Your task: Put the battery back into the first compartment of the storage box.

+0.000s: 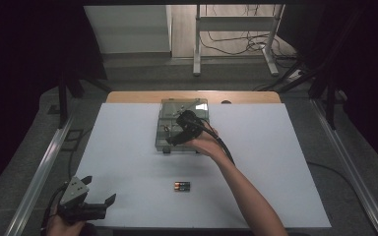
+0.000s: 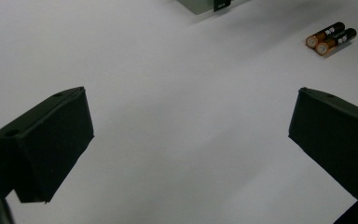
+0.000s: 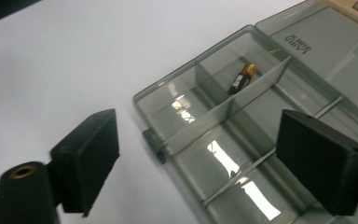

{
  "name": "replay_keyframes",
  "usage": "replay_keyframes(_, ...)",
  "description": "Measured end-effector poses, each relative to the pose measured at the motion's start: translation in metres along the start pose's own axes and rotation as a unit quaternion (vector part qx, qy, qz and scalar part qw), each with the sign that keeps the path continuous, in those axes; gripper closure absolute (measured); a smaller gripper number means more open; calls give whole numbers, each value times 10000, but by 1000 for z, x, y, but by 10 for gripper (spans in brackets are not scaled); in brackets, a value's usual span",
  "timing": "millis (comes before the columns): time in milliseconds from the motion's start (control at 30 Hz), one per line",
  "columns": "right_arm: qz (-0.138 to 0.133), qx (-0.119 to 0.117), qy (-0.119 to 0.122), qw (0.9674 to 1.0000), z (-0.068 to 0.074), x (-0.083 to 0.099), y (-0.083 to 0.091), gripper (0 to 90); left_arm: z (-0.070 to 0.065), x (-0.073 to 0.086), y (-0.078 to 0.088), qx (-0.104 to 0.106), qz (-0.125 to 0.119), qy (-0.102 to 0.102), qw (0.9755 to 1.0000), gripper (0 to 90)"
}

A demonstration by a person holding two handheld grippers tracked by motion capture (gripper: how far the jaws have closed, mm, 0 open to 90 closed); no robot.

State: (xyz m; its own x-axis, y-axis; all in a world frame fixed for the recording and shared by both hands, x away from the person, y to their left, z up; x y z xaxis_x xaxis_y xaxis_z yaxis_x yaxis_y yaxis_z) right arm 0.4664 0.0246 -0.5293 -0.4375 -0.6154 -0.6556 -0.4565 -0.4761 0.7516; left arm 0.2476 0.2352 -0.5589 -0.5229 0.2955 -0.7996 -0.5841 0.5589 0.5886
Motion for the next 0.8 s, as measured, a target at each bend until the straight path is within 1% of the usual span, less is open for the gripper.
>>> replay_keyframes(33, -23, -16, 7, 10000, 1, 2, 2, 91, 0, 0, 0, -2, 1, -1, 10000, 5)
replay_keyframes(100, -25, 27, 14, 10000, 3, 5, 5, 37, 0, 0, 0, -7, 11, -6, 10000, 5)
replay_keyframes(167, -2, 133, 151, 9998, 4, 11, 8, 0, 0, 0, 0, -13, 14, -7, 10000, 5)
replay_keyframes(233, -12, 198, 255, 9995, 6, 16, 12, 0, 0, 0, 0, -12, 13, -7, 10000, 6)
replay_keyframes(300, -24, 200, 314, 9993, 10, 21, 17, 0, 0, 0, 0, -13, 17, -15, 10000, 6)
replay_keyframes(367, -13, 180, 440, 9989, 14, 26, 22, 0, 0, 0, 0, -14, 21, -17, 10000, 6)
replay_keyframes(433, -12, 174, 472, 9987, 17, 31, 26, 0, 0, 0, -1, -13, 29, -23, 10000, 6)
replay_keyframes(500, 30, 136, 448, 9989, 20, 37, 30, 0, 0, 0, -1, -19, 40, -25, 10000, 6)
replay_keyframes(533, 30, 136, 448, 9989, 20, 37, 30, 0, 0, 0, -1, -19, 40, -25, 10000, 6)
replay_keyframes(567, 80, 122, 422, 9990, 23, 43, 33, 0, 0, 0, -1, -23, 51, -33, 10000, 6)
replay_keyframes(800, 398, 199, 541, 9975, 30, 64, 40, 0, -1, 0, -1, -23, 50, -35, 10000, 6)
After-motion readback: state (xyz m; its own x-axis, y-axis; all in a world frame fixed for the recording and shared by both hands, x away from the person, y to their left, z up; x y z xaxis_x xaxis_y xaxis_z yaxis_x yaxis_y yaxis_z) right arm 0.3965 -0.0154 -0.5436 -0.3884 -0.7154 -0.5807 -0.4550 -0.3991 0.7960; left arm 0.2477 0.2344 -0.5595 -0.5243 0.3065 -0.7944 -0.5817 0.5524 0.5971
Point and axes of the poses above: each handheld gripper's, and its own axes: y roughly backward along the jaws, x roughly out of its underside, z roughly to its left, the point moved 10 cm from there along -y, roughly forward along the jaws, and after that the axes turned 12 degrees about x, right-handed, at the moved point
